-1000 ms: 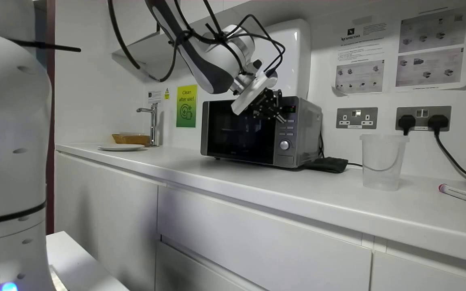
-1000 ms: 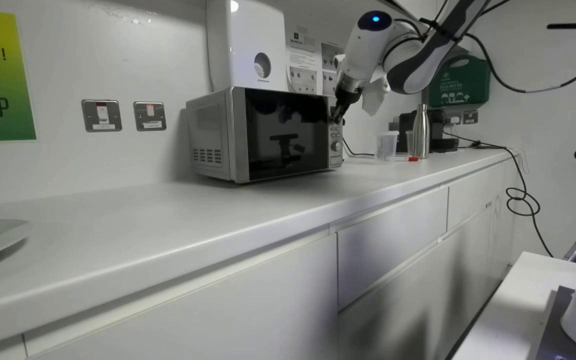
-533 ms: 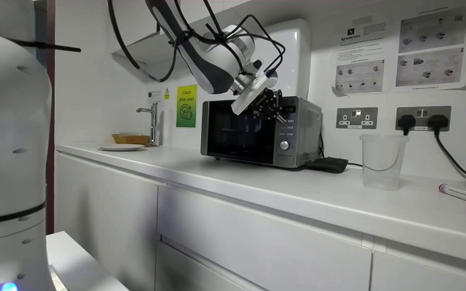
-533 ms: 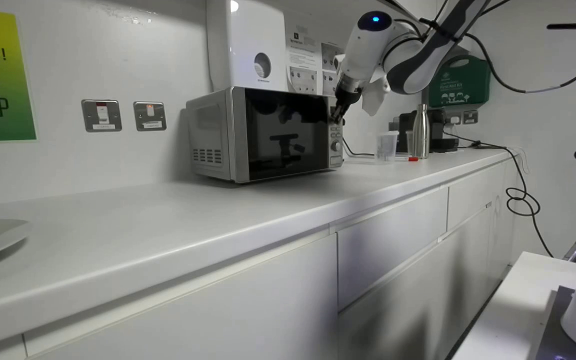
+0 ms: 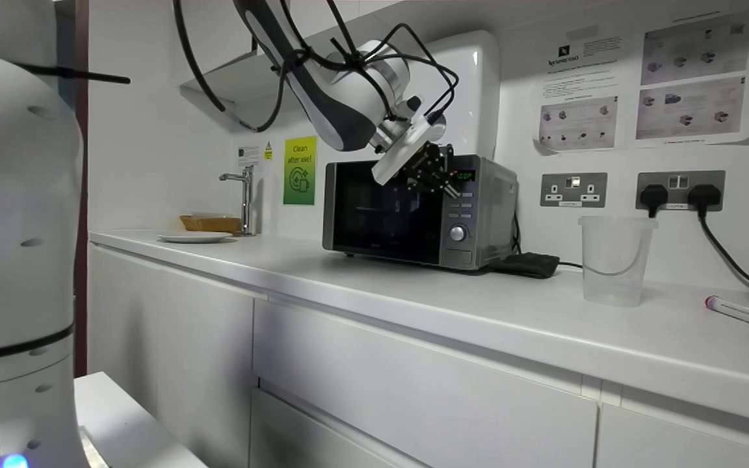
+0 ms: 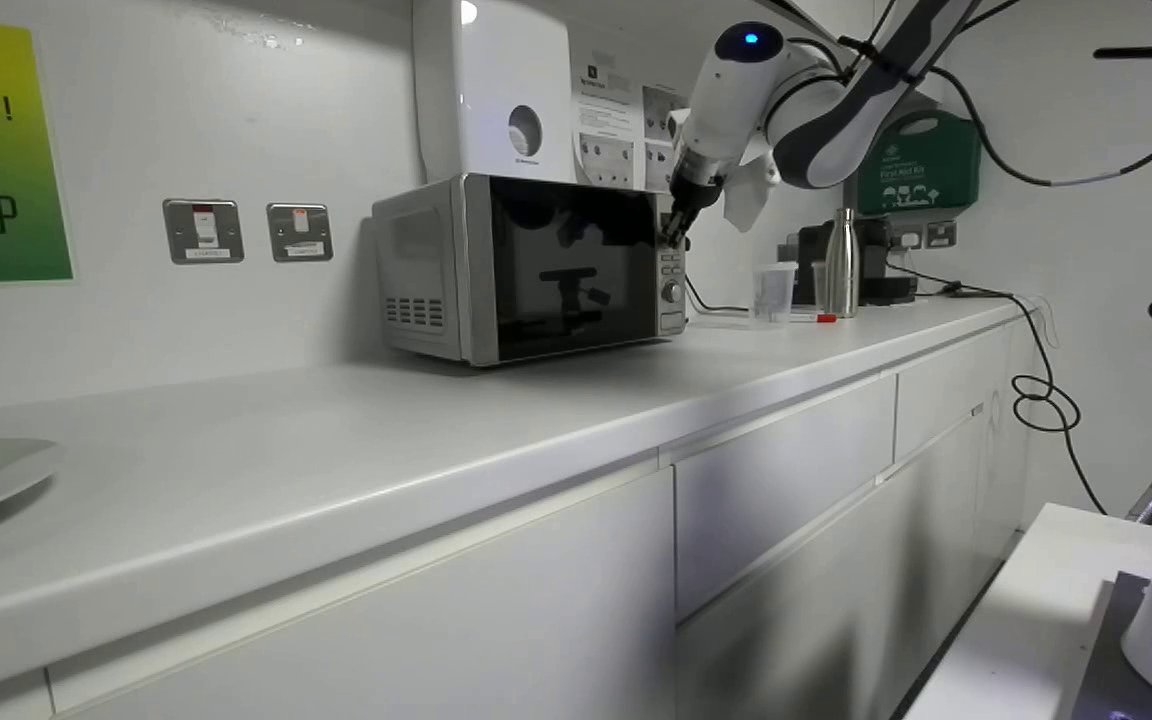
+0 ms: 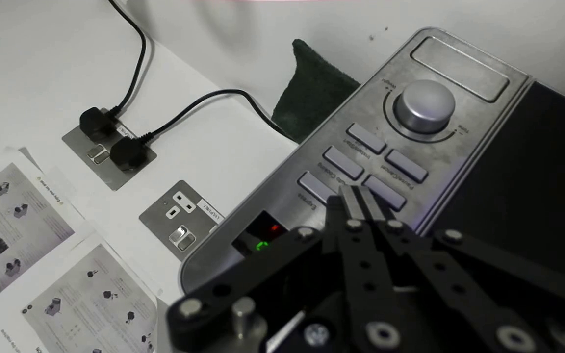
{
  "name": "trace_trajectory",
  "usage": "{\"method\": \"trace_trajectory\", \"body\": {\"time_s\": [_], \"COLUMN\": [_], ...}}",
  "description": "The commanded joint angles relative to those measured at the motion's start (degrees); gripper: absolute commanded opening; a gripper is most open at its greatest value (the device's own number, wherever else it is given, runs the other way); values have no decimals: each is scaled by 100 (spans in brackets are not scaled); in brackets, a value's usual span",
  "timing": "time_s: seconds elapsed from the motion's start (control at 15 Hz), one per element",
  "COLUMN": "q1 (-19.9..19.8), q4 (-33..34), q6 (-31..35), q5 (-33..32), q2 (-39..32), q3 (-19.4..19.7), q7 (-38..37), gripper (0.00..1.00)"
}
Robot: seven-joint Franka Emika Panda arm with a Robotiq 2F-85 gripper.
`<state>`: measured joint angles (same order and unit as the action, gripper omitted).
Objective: Press the button on the microwave
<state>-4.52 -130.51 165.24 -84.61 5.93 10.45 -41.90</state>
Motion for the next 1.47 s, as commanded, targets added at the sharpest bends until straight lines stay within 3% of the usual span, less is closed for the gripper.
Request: {"method": "trace_trajectory", "body": {"time_s": [0.0, 0.4, 0.67, 0.87, 1.2, 1.33, 1.4], "q1": [43, 55, 62, 64, 1692, 1880, 1210], "q4": [179, -825, -1407, -1758, -2156, -1967, -1847], "q6": [71, -261, -537, -785, -1067, -1906, -2291], "q5": [-37, 347, 983, 2119, 4719, 5495, 5789], "q2": [-94, 587, 1063, 1362, 1773, 1887, 1790], "q3": [-40, -54, 7, -68, 1130, 1050, 290], "q7": [-4, 1122, 2151, 3454, 5357, 5625, 5655], "gripper": [0, 0, 0, 0, 0, 0, 18]}}
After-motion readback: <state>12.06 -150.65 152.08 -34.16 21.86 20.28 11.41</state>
